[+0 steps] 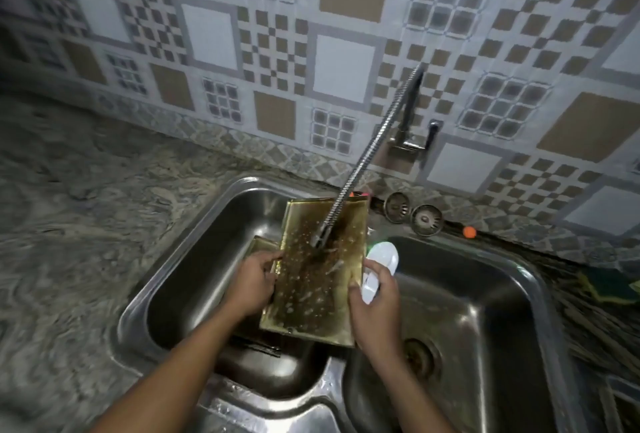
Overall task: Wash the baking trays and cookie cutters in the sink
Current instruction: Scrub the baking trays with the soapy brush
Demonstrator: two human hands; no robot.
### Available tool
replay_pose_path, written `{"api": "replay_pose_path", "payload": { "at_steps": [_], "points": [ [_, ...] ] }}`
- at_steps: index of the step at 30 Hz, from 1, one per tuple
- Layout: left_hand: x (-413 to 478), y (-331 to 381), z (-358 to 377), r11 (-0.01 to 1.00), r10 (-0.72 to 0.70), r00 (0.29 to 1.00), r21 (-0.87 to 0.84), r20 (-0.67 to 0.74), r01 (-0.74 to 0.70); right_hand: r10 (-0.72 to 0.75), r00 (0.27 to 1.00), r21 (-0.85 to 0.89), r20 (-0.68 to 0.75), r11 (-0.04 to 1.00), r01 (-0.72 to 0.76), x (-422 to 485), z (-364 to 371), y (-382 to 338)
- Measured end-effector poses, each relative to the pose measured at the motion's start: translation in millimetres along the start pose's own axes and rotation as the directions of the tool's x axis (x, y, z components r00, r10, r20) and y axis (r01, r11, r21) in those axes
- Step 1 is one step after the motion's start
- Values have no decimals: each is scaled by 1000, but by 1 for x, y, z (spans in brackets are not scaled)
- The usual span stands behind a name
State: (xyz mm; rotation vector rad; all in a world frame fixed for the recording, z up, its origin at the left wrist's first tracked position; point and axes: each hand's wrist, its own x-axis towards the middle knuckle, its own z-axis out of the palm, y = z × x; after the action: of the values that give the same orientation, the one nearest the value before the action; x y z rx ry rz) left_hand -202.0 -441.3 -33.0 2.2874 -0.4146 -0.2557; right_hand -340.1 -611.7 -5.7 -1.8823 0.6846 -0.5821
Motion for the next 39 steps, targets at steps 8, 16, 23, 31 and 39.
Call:
{"api": "replay_pose_path", "payload": {
  "at_steps": [8,16,23,31,39],
  "points": [
    [19,-91,-60,978,-81,996,193,28,74,232,926,-48,299,972,-228,0,103,13],
    [59,-158,-38,913,-203,957,393,209,108,544,781,-70,306,831,-552,-2,156,48],
    [70,-182,-15,908,-139,958,419,250,22,652,713,-219,258,758,-615,9,183,77],
    [78,-191,-3,932,-114,968,361,224,27,626,744,-265,233,777,-571,10,198,91],
    [83,-204,5,928,-137,979,366,154,72,608,739,-245,289,793,-557,18,206,98]
  ]
}}
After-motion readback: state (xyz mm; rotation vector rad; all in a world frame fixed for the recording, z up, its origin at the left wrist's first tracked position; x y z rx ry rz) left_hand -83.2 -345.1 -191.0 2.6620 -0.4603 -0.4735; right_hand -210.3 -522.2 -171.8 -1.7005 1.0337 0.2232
